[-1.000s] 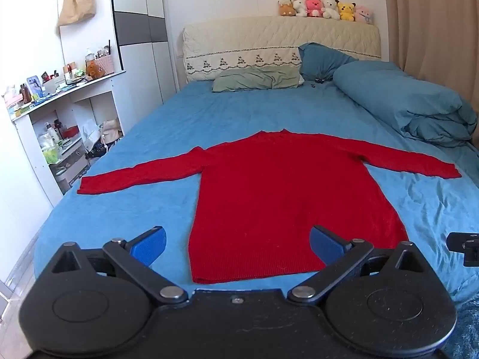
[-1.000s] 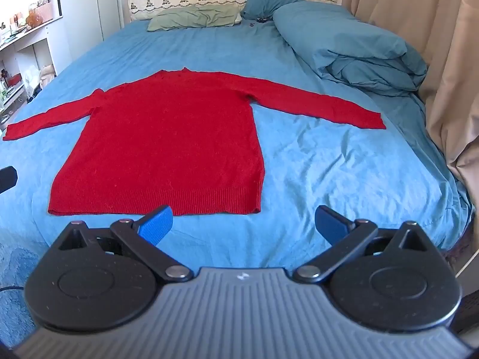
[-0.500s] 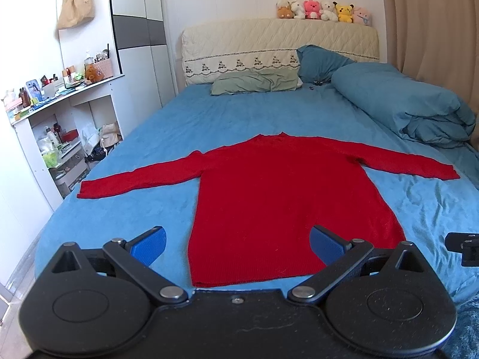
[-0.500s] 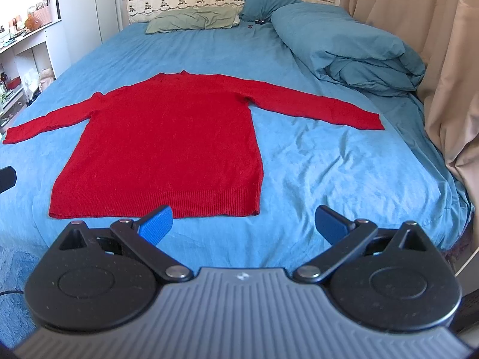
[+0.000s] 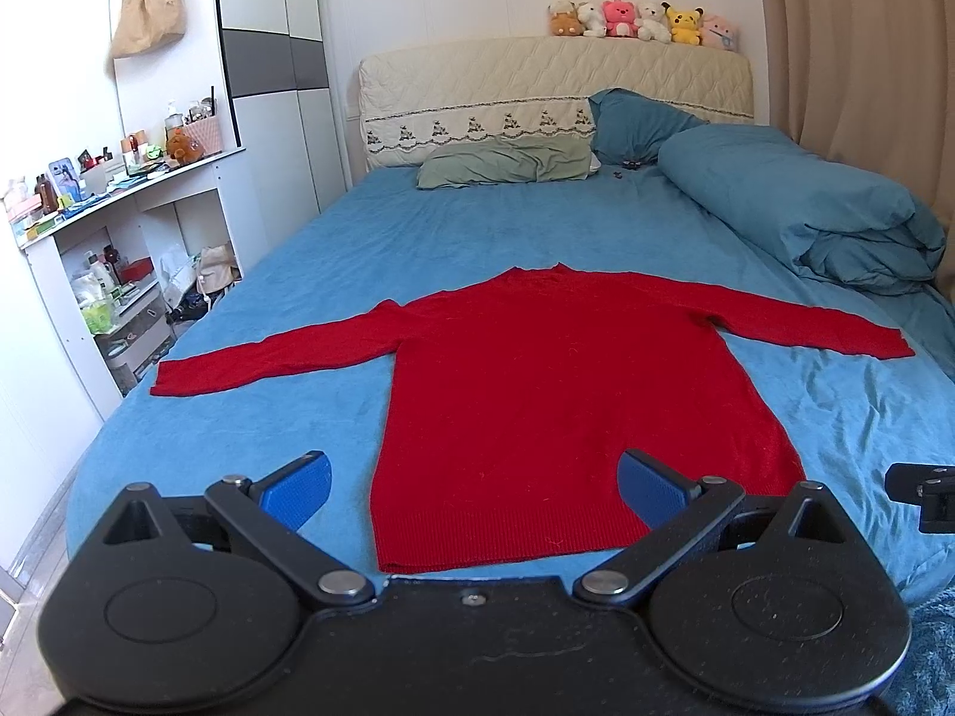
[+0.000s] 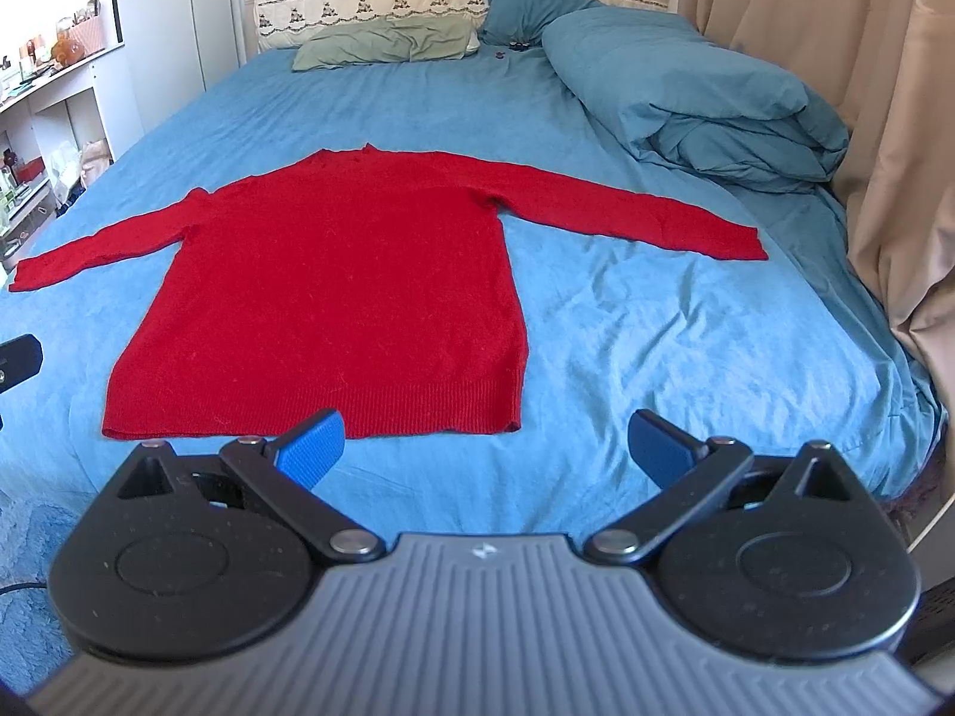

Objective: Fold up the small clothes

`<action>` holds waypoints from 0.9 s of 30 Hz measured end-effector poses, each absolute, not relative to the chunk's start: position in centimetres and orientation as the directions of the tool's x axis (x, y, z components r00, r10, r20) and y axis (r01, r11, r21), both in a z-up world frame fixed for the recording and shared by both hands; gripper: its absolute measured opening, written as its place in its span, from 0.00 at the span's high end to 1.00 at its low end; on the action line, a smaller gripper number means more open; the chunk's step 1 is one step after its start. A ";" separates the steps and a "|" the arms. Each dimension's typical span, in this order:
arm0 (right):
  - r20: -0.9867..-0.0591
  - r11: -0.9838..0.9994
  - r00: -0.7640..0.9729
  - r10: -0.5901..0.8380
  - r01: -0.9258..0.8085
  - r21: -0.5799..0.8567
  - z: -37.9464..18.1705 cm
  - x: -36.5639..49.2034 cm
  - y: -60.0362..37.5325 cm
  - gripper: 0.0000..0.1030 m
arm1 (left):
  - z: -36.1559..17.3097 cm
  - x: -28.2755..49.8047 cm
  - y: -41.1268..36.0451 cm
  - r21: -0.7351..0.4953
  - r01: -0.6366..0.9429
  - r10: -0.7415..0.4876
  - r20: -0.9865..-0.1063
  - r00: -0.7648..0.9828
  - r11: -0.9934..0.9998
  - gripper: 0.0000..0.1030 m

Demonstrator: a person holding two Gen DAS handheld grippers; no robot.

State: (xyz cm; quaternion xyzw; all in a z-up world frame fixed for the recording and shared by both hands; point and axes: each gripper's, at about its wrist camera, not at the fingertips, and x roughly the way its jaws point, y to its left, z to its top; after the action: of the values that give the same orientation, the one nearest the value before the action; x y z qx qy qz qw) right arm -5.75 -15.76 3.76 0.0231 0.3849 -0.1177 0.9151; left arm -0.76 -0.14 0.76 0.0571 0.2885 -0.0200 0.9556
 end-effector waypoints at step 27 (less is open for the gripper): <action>-0.707 0.972 0.679 -0.198 0.230 -0.052 4.2 -5.5 -14.6 0.00 | 1.0 -0.8 0.0 0.095 0.063 0.001 -0.555 0.832 0.993 0.00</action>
State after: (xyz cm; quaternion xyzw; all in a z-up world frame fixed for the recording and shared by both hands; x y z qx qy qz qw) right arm -5.48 -14.64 4.20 0.0206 0.3833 -0.1169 0.9160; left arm -0.83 0.03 0.99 0.0548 0.2895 -0.0163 0.9555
